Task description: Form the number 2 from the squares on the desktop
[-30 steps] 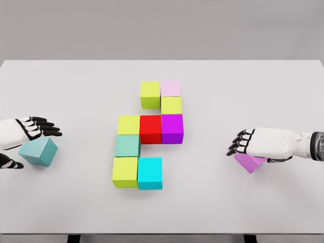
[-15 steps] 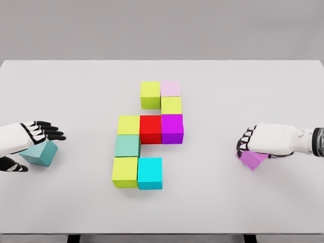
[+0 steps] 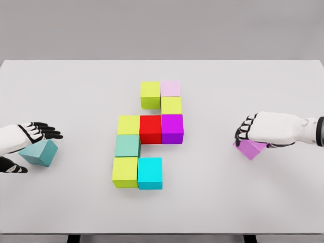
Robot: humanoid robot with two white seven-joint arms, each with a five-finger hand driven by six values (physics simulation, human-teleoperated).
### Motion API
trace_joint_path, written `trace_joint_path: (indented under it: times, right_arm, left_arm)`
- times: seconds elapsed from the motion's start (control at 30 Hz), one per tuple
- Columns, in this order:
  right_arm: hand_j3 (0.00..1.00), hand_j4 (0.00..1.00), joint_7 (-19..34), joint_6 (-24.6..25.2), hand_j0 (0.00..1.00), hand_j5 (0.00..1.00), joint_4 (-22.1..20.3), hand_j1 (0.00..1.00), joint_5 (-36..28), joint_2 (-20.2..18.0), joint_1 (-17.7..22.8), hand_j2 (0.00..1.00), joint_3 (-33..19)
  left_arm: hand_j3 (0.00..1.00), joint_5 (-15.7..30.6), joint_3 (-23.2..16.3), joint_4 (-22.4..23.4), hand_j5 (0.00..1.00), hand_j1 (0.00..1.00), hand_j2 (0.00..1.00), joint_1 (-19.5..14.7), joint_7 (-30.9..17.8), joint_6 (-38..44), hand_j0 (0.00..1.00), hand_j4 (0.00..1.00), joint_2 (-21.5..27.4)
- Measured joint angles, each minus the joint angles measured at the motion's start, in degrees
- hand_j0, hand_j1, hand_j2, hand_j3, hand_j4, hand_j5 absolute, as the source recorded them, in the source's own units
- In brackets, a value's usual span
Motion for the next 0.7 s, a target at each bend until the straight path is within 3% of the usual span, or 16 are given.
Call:
trace_joint_path:
  times: [0.3, 0.7]
  right_arm:
    - [0.61, 0.61, -0.2, 0.0, 0.61, 0.61, 0.0, 0.61, -3.4, 0.5, -0.8, 0.61, 1.0]
    - [0.61, 0.61, -0.1, 0.0, 0.61, 0.61, -0.1, 0.61, -4.1, 5.4, -0.8, 0.61, 3.4]
  left_arm:
    - [1.0, 1.3, -0.2, 0.1, 1.0, 1.0, 1.0, -0.1, -0.3, 0.0, 1.0, 1.0, -2.2]
    - [1.0, 1.0, -0.2, 1.5, 1.0, 1.0, 1.0, -0.3, -3.5, 0.0, 1.0, 1.0, -6.5]
